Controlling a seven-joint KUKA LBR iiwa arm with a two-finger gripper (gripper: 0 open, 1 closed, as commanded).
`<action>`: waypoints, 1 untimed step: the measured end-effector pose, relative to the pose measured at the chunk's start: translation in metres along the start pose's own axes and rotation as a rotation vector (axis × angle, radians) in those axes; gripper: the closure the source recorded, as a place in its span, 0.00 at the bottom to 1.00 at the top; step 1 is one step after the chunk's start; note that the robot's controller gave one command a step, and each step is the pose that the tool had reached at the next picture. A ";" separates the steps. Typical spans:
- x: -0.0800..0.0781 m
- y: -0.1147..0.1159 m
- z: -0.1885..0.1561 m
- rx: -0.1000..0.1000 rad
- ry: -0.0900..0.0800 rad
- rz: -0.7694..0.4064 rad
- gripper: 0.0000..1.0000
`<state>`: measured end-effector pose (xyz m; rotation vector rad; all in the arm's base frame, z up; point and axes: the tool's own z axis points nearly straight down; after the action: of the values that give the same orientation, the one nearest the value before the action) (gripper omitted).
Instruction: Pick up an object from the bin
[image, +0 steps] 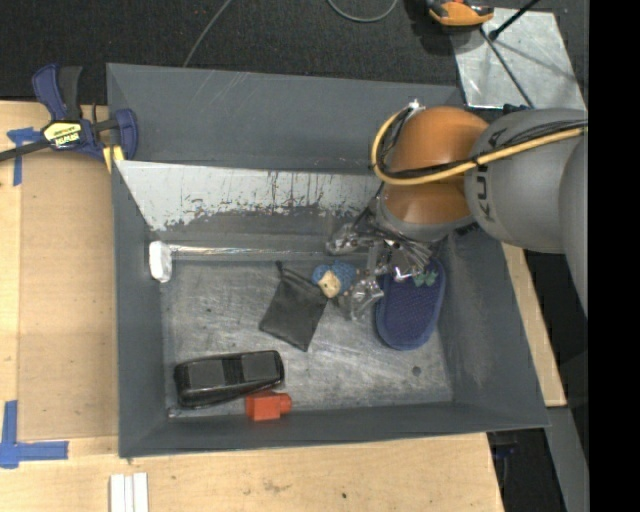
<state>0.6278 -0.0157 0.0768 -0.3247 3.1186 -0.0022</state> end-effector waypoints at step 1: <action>-0.002 0.000 -0.002 0.000 -0.010 0.002 1.00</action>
Offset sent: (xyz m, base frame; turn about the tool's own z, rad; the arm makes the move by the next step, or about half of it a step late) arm 0.0000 0.0000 0.0000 0.0000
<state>0.6301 -0.0156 0.0789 -0.3202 3.1086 -0.0013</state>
